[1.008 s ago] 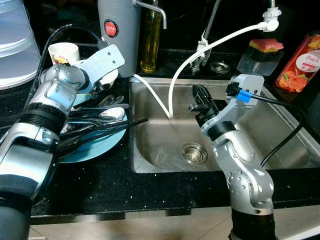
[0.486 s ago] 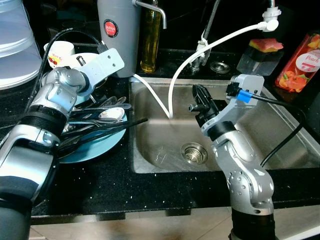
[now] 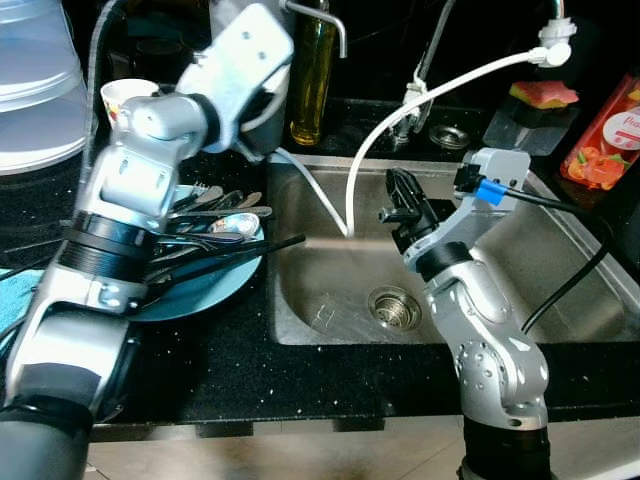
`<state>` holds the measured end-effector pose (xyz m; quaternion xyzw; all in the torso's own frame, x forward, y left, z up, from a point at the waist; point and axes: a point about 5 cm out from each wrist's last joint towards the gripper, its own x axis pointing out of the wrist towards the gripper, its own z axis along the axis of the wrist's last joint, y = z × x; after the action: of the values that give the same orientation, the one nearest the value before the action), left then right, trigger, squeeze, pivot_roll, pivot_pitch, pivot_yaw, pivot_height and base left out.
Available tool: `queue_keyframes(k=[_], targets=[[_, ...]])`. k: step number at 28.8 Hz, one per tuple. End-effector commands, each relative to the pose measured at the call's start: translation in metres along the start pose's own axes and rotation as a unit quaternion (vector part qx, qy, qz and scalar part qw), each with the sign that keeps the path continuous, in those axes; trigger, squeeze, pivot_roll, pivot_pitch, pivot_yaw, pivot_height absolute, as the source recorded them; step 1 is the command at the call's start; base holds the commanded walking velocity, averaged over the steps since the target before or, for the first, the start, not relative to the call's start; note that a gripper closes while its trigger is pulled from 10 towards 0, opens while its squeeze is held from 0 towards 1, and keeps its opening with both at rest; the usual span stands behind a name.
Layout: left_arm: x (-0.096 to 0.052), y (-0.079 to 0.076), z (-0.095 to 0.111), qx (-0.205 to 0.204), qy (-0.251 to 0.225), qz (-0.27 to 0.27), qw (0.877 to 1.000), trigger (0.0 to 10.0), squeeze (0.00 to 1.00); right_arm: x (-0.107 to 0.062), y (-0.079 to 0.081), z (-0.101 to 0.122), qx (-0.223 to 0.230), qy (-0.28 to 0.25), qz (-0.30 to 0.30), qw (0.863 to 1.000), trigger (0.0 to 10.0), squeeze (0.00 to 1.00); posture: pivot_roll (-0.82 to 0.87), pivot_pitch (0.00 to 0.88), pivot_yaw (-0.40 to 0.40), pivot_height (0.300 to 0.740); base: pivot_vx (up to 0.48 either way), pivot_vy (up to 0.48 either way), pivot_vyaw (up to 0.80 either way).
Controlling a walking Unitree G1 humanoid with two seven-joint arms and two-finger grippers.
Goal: Kitchen organization
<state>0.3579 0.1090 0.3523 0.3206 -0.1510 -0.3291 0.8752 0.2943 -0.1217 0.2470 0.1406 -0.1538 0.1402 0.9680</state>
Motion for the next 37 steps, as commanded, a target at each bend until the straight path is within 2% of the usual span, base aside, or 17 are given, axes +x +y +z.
queue_keyframes(k=[1,3,5,10,11,12,14,15,19,23,25,29,31,33,34,35,37], targets=[[-0.001,-0.014,0.014,0.0,-0.049,-0.047,0.998,10.0,0.0,0.0,-0.003,0.002,0.001,-0.002,-0.006,1.0,10.0,0.0,0.23,0.038,-0.082,0.74,0.0,0.0,0.0],[-0.001,-0.014,0.014,0.0,-0.049,-0.047,0.998,10.0,0.0,0.0,-0.003,0.002,0.001,-0.002,-0.006,1.0,10.0,0.0,0.23,0.038,-0.082,0.74,0.0,0.0,0.0],[-0.009,-0.032,0.028,-0.012,-0.099,-0.12,0.988,10.0,0.0,0.0,-0.005,0.003,0.0,-0.004,-0.009,1.0,10.0,0.0,0.22,0.037,-0.082,0.74,0.0,0.0,0.0],[-0.011,-0.047,0.035,-0.03,-0.13,-0.166,0.977,10.0,0.0,0.001,-0.01,0.006,-0.006,-0.009,-0.027,1.0,10.0,0.0,0.22,0.038,-0.08,0.74,0.0,0.0,0.0],[-0.004,-0.055,0.038,-0.065,-0.144,-0.174,0.972,10.0,0.0,0.002,-0.022,0.011,-0.021,-0.019,-0.063,0.998,10.0,0.0,0.22,0.045,-0.082,0.74,0.0,0.0,0.0],[-0.004,-0.055,0.038,-0.065,-0.144,-0.174,0.972,10.0,0.0,0.002,-0.022,0.011,-0.021,-0.019,-0.063,0.998,10.0,0.0,0.22,0.045,-0.082,0.74,0.0,0.0,0.0],[0.009,-0.065,0.042,-0.112,-0.15,-0.171,0.967,10.0,0.0,0.002,-0.037,0.016,-0.035,-0.027,-0.102,0.994,10.0,0.0,0.22,0.046,-0.083,0.74,0.0,0.0,0.0],[0.009,-0.065,0.042,-0.112,-0.15,-0.171,0.967,10.0,0.0,0.002,-0.037,0.016,-0.035,-0.027,-0.102,0.994,10.0,0.0,0.22,0.046,-0.083,0.74,0.0,0.0,0.0],[0.032,-0.091,0.033,-0.156,-0.108,-0.179,0.965,10.0,0.0,-0.003,-0.058,0.022,-0.063,-0.029,-0.154,0.986,10.0,0.0,0.21,0.055,-0.084,0.74,0.0,0.0,0.0],[0.04,-0.097,0.029,-0.175,-0.084,-0.179,0.965,10.0,0.0,-0.004,-0.063,0.024,-0.073,-0.029,-0.166,0.983,10.0,0.0,0.21,0.061,-0.08,0.74,0.0,0.0,0.0],[0.054,-0.109,0.016,-0.201,-0.015,-0.182,0.962,10.0,0.0,-0.005,-0.068,0.023,-0.089,-0.021,-0.181,0.979,10.0,0.0,0.21,0.068,-0.073,0.74,0.0,0.0,0.0],[0.056,-0.119,0.011,-0.208,0.014,-0.203,0.957,10.0,0.0,-0.008,-0.07,0.02,-0.091,-0.014,-0.187,0.978,10.0,0.0,0.21,0.07,-0.064,0.74,0.0,0.0,0.0],[0.053,-0.135,0.008,-0.196,0.032,-0.239,0.951,10.0,0.0,-0.009,-0.068,0.017,-0.087,-0.011,-0.187,0.978,10.0,0.0,0.21,0.07,-0.059,0.74,0.0,0.0,0.0],[0.051,-0.14,0.006,-0.19,0.036,-0.249,0.949,10.0,0.0,-0.009,-0.067,0.017,-0.085,-0.011,-0.186,0.979,10.0,0.0,0.21,0.069,-0.058,0.74,0.0,0.0,0.0],[0.048,-0.147,0.001,-0.183,0.046,-0.261,0.947,10.0,0.24,-0.009,-0.066,0.016,-0.082,-0.011,-0.186,0.979,10.0,0.0,0.21,0.068,-0.057,0.74,0.0,0.0,0.0],[0.043,-0.157,-0.006,-0.177,0.063,-0.278,0.942,10.0,0.33,-0.009,-0.066,0.016,-0.077,-0.011,-0.187,0.979,10.0,0.0,0.21,0.066,-0.057,0.74,0.0,0.0,0.0],[0.042,-0.161,-0.009,-0.177,0.069,-0.284,0.94,10.0,0.33,-0.009,-0.066,0.016,-0.076,-0.01,-0.187,0.979,10.0,0.0,0.21,0.066,-0.057,0.74,0.0,0.0,0.0]])
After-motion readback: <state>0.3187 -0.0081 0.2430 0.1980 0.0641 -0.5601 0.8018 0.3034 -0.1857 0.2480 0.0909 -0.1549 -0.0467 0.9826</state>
